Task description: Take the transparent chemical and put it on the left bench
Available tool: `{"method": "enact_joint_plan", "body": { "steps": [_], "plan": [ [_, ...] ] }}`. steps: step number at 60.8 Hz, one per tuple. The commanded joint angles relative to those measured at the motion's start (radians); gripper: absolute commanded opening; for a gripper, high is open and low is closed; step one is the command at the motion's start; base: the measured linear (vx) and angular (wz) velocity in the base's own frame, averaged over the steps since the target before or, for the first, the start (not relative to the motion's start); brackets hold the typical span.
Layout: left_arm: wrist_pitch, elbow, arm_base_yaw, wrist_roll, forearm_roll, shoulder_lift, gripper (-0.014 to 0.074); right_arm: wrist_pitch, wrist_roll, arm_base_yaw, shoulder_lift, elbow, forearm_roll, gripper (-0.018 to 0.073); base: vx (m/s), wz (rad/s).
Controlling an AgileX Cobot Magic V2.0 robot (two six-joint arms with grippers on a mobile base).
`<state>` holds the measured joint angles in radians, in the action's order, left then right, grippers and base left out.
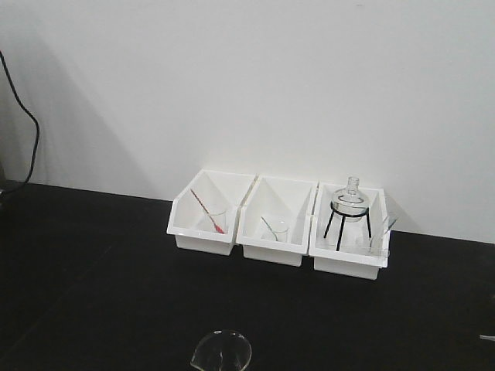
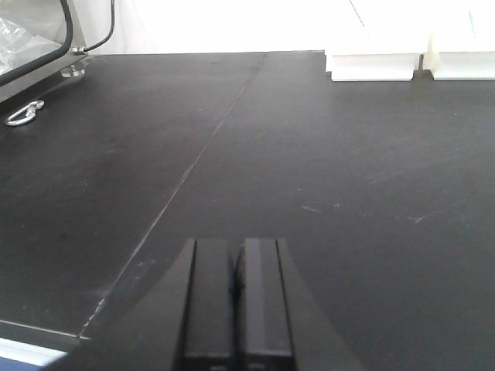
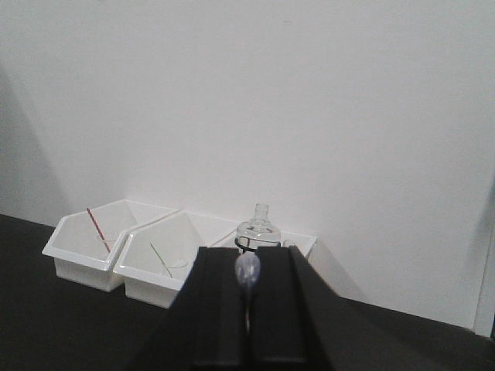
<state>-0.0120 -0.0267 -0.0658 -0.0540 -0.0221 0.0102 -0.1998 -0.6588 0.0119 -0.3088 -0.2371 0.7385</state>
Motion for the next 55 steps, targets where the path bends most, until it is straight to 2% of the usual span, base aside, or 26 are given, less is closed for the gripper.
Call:
{"method": "enact_joint_plan", "body": {
  "steps": [1,5,9,16,19,27,33,36,41,45,48,55],
  "plan": [
    [0.078,-0.016,-0.002,0.008,-0.001,0.019,-0.0003,-0.128,0.003,-0.005,-0.015,-0.03,-0.003,-0.0003,0.0,0.0],
    [0.078,-0.016,-0.002,0.008,-0.001,0.019,-0.0003,-0.234,-0.002,-0.004,-0.051,-0.031,0.007,-0.0003,0.0,0.0],
    [0.078,-0.016,-0.002,0.008,-0.001,0.019,-0.0003,-0.351,-0.031,-0.004,-0.119,-0.042,0.062,-0.0003,0.0,0.0],
    [0.078,-0.016,-0.002,0.008,-0.001,0.019,-0.0003,-0.499,-0.112,-0.004,-0.318,-0.13,0.261,-0.0003,0.0,0.0],
    [0.078,-0.016,-0.002,0.008,-0.001,0.019,-0.0003,-0.529,-0.147,-0.003,-0.399,-0.181,0.316,-0.0003,0.0,0.0],
    [0.078,-0.016,-0.002,0.008,-0.001,0.019,-0.0003,-0.604,-0.23,-0.002,-0.591,-0.322,0.341,-0.0001,0.0,0.0],
    [0.078,-0.016,-0.002,0.008,-0.001,0.019,-0.0003,-0.619,-0.251,0.019,-0.701,-0.384,0.34,-0.0001,0.0,0.0],
    [0.078,-0.016,-0.002,0.008,-0.001,0.019,-0.0003,-0.6,-0.251,0.063,-0.74,-0.404,0.339,-0.0001,0.0,0.0],
    [0.078,-0.016,-0.002,0.008,-0.001,0.019,-0.0003,-0.511,-0.228,0.183,-0.8,-0.424,0.325,-0.0001,0.0,0.0],
    [0.078,-0.016,-0.002,0.008,-0.001,0.019,-0.0003,-0.395,-0.148,0.296,-0.844,-0.447,0.287,-0.0001,0.0,0.0],
    [0.078,-0.016,-0.002,0.008,-0.001,0.019,-0.0003,-0.323,-0.07,0.373,-0.88,-0.469,0.22,-0.0001,0.0,0.0],
    [0.078,-0.016,-0.002,0.008,-0.001,0.019,-0.0003,-0.261,0.079,0.475,-0.949,-0.51,0.085,-0.0001,0.0,0.0]
  ]
}}
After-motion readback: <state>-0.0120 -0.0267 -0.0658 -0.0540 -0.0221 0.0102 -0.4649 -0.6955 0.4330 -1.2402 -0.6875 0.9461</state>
